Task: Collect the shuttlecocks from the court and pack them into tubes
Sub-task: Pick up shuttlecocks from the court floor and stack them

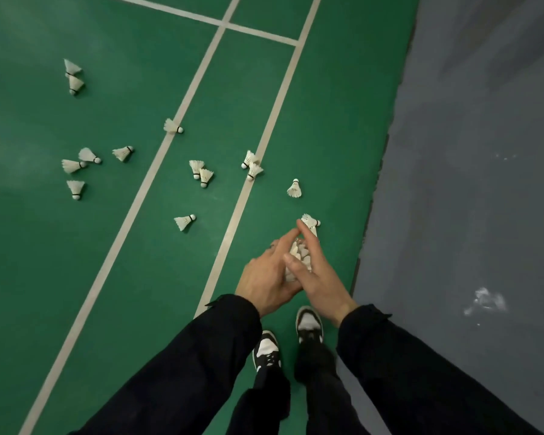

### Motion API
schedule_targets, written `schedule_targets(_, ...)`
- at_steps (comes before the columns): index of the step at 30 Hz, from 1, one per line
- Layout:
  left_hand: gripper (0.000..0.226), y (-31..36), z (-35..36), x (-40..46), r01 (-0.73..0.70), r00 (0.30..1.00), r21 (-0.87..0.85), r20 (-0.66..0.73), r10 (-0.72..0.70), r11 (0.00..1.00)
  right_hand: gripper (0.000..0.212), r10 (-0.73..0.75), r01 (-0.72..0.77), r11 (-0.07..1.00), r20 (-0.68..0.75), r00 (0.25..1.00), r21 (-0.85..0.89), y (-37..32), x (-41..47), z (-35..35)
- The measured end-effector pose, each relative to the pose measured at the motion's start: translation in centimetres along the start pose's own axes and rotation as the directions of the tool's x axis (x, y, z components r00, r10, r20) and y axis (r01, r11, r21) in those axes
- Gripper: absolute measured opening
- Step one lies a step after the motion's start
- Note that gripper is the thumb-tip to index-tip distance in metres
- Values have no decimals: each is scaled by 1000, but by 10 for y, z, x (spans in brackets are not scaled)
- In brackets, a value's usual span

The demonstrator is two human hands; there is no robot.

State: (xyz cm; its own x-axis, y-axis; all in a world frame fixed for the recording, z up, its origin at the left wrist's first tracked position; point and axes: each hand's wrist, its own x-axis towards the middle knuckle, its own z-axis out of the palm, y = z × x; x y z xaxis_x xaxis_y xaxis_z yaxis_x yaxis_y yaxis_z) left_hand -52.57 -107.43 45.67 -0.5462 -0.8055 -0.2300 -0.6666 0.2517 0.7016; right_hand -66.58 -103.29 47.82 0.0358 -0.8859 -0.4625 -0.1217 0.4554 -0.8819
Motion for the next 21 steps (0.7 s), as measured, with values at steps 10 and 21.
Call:
schedule_targets(10,70,-136,96,141,230,968,-5,-98,-229,973,45,215,-277,924,-242,946,-264,156,188,-64)
schedule_targets(21,73,-285,220,252,184,979,9,-93,-183,983,61,179,-251,408,-192,965,-878,369,348,-107)
